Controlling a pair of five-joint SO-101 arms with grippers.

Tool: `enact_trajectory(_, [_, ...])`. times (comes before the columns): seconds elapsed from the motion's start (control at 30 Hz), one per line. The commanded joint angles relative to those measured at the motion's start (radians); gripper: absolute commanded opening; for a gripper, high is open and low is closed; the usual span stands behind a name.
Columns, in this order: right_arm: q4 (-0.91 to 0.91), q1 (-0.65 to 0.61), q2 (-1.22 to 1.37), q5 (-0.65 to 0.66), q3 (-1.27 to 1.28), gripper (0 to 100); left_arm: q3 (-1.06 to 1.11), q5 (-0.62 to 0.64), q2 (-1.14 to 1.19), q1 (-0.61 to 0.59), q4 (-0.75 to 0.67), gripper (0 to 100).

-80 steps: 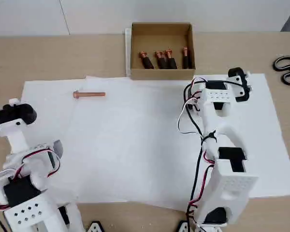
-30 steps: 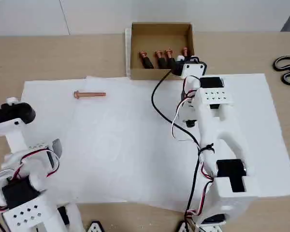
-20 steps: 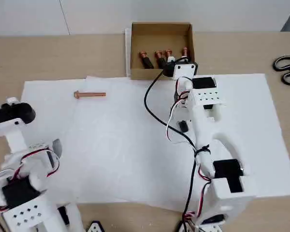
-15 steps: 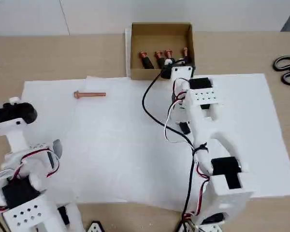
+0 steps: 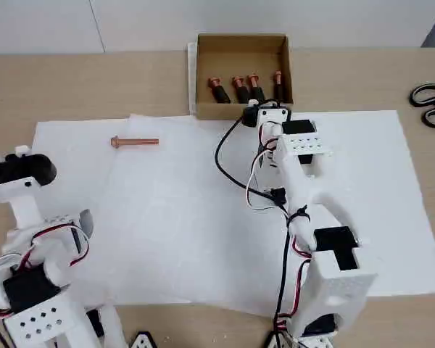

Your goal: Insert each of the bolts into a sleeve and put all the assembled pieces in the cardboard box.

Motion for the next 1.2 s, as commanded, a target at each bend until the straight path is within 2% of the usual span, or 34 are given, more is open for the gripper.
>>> enact_trajectory(0.0, [0.002, -0.007, 0.03, 0.009, -0.002, 12.5, -0.042, -0.008, -0.008, -0.006, 0.005, 25])
enact_trajectory(0.3, [0.004, -0.007, 0.094, 0.008, -0.028, 11.8, -0.042, -0.008, -0.008, -0.006, 0.005, 25])
enact_trajectory(0.4, [0.016, -0.005, 0.093, 0.005, -0.052, 2.6, -0.042, -0.008, -0.003, -0.006, 0.003, 25])
enact_trajectory(0.43, [0.041, -0.002, 0.091, 0.003, -0.075, 0.0, -0.044, -0.008, 0.0, -0.005, 0.002, 25])
enact_trajectory(0.57, [0.185, -0.002, 0.091, 0.002, -0.213, 0.5, -0.085, -0.008, 0.002, -0.002, 0.021, 25])
enact_trajectory(0.73, [0.317, -0.002, 0.091, 0.006, -0.359, 0.6, -0.262, -0.008, 0.049, 0.0, 0.087, 25])
enact_trajectory(0.9, [0.352, -0.004, 0.091, 0.009, -0.419, 0.6, -0.544, -0.003, 0.336, 0.003, 0.189, 25])
enact_trajectory(1.0, [0.354, -0.002, 0.091, 0.008, -0.419, 0.6, -0.745, 0.002, 0.575, 0.08, 0.279, 25])
enact_trajectory(1.07, [0.354, -0.002, 0.091, 0.005, -0.419, 0.6, -0.88, 0.054, 0.735, 0.158, 0.341, 25])
enact_trajectory(1.17, [0.352, -0.002, 0.091, 0.003, -0.42, 0.6, -1.059, 0.183, 0.959, 0.253, 0.347, 25])
